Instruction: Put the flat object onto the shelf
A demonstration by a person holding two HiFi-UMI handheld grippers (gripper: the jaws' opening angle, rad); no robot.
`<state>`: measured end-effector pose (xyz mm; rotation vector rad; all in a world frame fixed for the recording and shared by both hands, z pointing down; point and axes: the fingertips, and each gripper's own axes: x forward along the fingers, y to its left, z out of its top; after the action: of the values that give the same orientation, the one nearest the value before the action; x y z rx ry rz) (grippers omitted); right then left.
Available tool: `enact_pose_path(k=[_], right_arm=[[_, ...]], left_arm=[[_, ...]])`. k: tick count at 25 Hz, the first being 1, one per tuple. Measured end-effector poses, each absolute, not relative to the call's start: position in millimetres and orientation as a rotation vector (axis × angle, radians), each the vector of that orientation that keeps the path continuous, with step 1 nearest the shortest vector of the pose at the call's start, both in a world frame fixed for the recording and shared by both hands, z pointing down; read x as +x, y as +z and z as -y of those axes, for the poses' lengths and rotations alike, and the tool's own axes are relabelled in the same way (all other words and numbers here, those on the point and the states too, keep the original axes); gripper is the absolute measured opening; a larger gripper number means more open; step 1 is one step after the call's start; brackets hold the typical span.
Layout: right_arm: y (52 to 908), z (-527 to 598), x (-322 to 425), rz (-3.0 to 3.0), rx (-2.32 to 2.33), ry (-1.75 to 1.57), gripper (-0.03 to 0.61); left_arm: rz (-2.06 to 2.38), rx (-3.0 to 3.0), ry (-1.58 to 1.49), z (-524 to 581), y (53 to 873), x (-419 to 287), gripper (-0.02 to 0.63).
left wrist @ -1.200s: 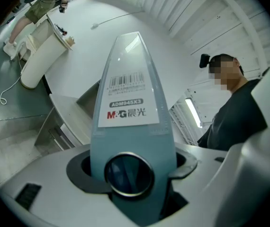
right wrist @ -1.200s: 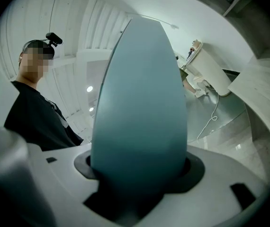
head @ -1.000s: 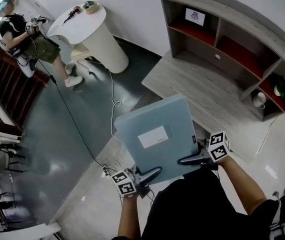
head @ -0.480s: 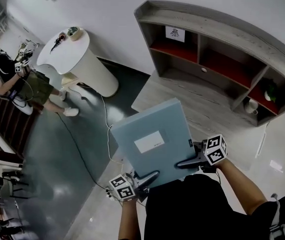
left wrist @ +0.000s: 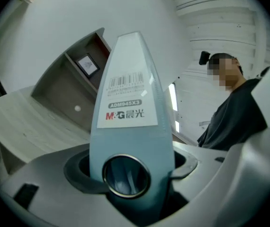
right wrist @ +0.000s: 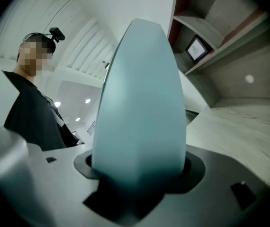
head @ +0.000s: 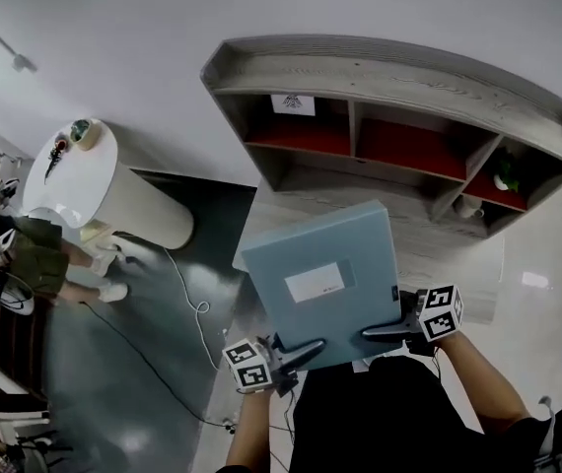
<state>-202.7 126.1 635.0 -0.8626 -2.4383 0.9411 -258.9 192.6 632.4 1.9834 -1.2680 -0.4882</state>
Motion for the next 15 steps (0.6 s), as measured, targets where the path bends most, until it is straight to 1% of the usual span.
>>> enact_pose_path(k=[4,9,15], right_arm=[[624.4,-102.0,-227.9,2.531,-0.744,0.922,0.311],[616.1,-91.4,-239.8,2.59,-0.614,0.908,0.311],[587.6,-71.4,-250.5,2.689,-0.489,0.896,0.311]], left_arm=[[1.181,2.067,-0.433,-162.1,623.5,-290.5,0.314],[1.076,2.132,-0.417,-145.6,616.4,-308.0,0.314],[0.977,2.245,-0.343,-117.7,585.4,-324.5,0.316]])
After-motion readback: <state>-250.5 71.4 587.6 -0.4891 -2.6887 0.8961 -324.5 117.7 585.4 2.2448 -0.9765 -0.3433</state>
